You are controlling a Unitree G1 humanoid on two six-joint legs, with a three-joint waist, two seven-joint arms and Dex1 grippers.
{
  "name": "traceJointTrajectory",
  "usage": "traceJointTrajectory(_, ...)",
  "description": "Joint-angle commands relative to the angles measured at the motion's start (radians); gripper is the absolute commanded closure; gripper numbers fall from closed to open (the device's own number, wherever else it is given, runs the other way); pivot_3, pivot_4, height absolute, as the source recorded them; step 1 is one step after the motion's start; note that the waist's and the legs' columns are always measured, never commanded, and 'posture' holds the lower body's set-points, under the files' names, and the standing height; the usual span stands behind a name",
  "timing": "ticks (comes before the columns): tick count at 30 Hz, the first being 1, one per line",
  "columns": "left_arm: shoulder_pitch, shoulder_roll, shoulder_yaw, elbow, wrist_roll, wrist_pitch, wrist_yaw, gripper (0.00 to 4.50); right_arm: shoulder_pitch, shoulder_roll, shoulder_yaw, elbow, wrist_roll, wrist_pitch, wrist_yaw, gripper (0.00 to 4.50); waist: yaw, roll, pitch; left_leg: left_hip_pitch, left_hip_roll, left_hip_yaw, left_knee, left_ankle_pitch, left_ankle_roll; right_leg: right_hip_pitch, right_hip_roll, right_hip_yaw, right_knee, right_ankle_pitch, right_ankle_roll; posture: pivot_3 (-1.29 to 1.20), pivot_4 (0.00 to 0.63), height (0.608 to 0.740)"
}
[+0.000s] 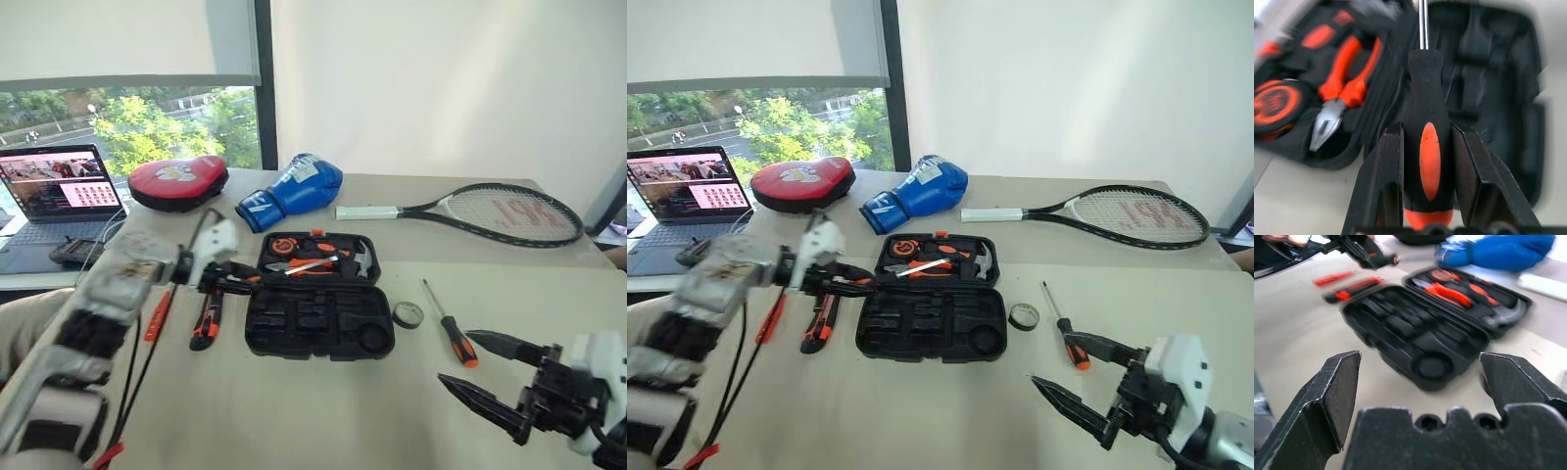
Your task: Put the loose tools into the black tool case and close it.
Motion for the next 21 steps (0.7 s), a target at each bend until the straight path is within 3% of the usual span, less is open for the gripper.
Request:
traceJointTrajectory(1, -0.116, -0.057, -0.051, 0.219, 0.133, -0.183, -0.028, 3.65, 0.055, 0.027, -0.079, -0.085, 0.016, -0.042, -0.005, 0.00, -0.006, 0.000, 0.000, 0.000, 0.000, 0.001, 0.000, 0.000, 0.001, -0.001, 0.000, 0.001, 0.000, 0.000, 0.000, 0.00, 0.150, 0.740)
traceJointTrajectory(9, -0.202, -0.151, -0.065, 0.425, 0.246, -0.257, -0.026, 3.65, 0.176, 0.092, -0.130, -0.138, 0.021, -0.071, -0.014, 0.00, -0.009, 0.000, 0.000, -0.006, -0.001, 0.000, 0.003, -0.003, 0.005, -0.005, -0.002, 0.001, 0.000, 0.000, 0.005, 0.00, 0.150, 0.740)
traceJointTrajectory(18, -0.212, -0.180, -0.050, 0.503, 0.306, -0.330, 0.012, 3.65, 0.160, 0.074, -0.107, -0.113, -0.003, -0.085, -0.025, 0.00, -0.018, -0.001, 0.000, -0.007, 0.000, -0.001, 0.007, -0.004, 0.006, -0.005, -0.004, 0.001, 0.001, 0.001, 0.006, 0.00, 0.150, 0.740)
traceJointTrajectory(20, -0.212, -0.187, -0.019, 0.509, 0.294, -0.350, 0.064, 2.64, 0.142, 0.064, -0.092, -0.111, -0.006, -0.080, -0.031, 0.00, -0.018, 0.000, 0.000, -0.007, 0.000, -0.001, 0.008, -0.004, 0.006, -0.004, -0.004, 0.001, 0.001, 0.001, 0.006, 0.00, 0.150, 0.740)
traceJointTrajectory(21, -0.206, -0.184, 0.009, 0.494, 0.265, -0.343, 0.048, 2.49, 0.134, 0.060, -0.085, -0.113, -0.006, -0.078, -0.034, 0.00, -0.016, 0.000, 0.000, -0.007, 0.000, -0.001, 0.008, -0.004, 0.006, -0.004, -0.004, 0.001, 0.002, 0.001, 0.007, 0.00, 0.150, 0.740)
